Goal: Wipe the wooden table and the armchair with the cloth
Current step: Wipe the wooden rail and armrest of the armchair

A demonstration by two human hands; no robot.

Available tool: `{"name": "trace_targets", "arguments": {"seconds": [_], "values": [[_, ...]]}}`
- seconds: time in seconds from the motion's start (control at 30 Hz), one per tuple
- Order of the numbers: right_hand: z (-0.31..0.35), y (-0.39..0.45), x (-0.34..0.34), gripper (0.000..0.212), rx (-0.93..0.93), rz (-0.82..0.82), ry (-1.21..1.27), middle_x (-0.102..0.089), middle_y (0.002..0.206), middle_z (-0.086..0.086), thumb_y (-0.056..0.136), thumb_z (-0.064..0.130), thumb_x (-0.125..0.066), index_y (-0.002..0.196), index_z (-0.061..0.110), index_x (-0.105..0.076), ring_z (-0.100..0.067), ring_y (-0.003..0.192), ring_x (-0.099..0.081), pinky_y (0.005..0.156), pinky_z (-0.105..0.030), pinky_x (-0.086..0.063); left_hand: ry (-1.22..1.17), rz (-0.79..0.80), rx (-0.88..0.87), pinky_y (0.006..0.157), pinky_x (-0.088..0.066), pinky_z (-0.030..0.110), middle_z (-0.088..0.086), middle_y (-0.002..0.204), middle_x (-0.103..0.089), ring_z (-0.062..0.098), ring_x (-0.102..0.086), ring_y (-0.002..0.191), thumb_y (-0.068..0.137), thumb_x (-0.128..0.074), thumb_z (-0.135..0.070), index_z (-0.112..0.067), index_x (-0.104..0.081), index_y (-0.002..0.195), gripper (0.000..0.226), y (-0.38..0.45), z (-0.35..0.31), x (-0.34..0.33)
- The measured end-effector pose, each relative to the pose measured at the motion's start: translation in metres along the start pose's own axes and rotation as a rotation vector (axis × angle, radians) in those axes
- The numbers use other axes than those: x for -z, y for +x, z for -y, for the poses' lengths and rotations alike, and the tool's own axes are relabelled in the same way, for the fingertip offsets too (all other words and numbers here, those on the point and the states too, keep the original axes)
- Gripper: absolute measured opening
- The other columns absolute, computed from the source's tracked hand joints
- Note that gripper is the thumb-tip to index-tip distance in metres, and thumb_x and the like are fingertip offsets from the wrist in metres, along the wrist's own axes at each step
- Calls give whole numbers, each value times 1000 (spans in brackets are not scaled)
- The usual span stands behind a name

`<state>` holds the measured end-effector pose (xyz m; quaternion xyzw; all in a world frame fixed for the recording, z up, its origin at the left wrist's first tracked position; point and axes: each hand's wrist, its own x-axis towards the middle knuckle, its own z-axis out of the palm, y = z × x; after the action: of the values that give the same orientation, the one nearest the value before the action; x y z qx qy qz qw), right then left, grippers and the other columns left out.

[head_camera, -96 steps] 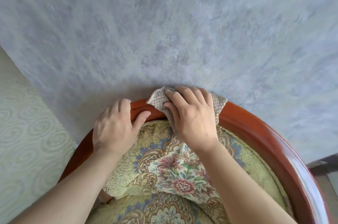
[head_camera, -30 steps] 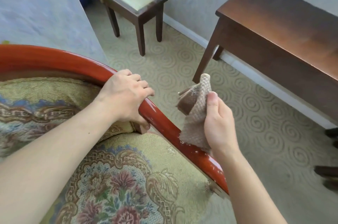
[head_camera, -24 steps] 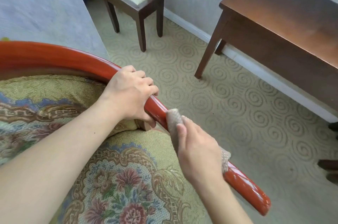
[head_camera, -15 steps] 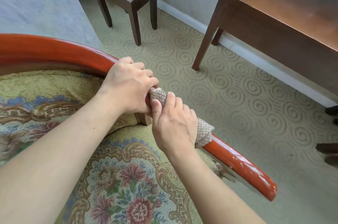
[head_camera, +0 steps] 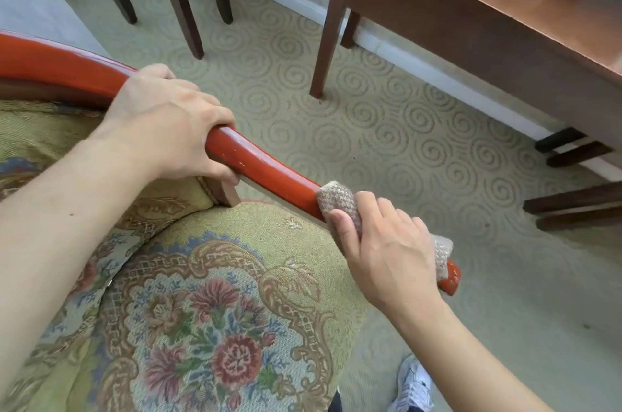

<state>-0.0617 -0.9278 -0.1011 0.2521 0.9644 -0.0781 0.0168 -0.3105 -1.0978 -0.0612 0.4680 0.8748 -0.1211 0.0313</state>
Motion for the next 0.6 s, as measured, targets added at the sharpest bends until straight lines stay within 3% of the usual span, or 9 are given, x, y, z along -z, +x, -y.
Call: {"name": "trace_targets", "arguments": {"seconds": [0.13,0.23,0.3,0.4,0.5,0.6], "values": [[-56,-34,-5,59,-49,-107,126,-63,90,0,98,61,-17,108,20,-58,-29,81,-59,70,-36,-36,-15,-55,4,82,-38,34,-22,94,-71,8,-65,93,54,-35,-104,-44,-67,90,77,-2,1,-4],[-80,-49,-18,53,-129,-187,284,-66,101,-4,96,49,-26,117,15,-61,-33,90,-60,76,-35,-36,-33,-93,11,81,-36,34,-19,89,-71,10,-65,88,54,-44,-102,-42,-68,85,72,-3,1,-8],[-75,-48,-24,49,-201,-269,281,-67,94,-7,95,41,-28,107,11,-64,-35,84,-61,74,-38,-39,-51,-107,9,80,-36,35,-18,86,-71,11,-66,84,54,-44,-102,-41,-69,82,72,-2,-1,-10],[-45,-31,-23,38,-305,-380,176,-62,75,-6,96,36,-31,84,12,-58,-35,68,-57,65,-35,-29,-62,-125,19,80,-37,36,-18,81,-69,13,-65,80,54,-37,-105,-39,-67,77,76,0,1,-16],[0,-8,-19,35,-253,-295,88,-59,75,-2,98,43,-33,80,19,-51,-30,71,-56,69,-40,-34,-36,-32,27,80,-37,39,-19,79,-66,15,-61,76,50,-38,-107,-39,-62,76,76,3,5,-20],[62,26,-18,40,-187,-124,55,-64,84,-3,98,51,-32,87,20,-55,-29,77,-58,73,-41,-34,-213,115,28,74,-39,32,-21,75,-56,15,-54,71,50,-59,-98,-42,-58,81,64,4,10,-27]]}}
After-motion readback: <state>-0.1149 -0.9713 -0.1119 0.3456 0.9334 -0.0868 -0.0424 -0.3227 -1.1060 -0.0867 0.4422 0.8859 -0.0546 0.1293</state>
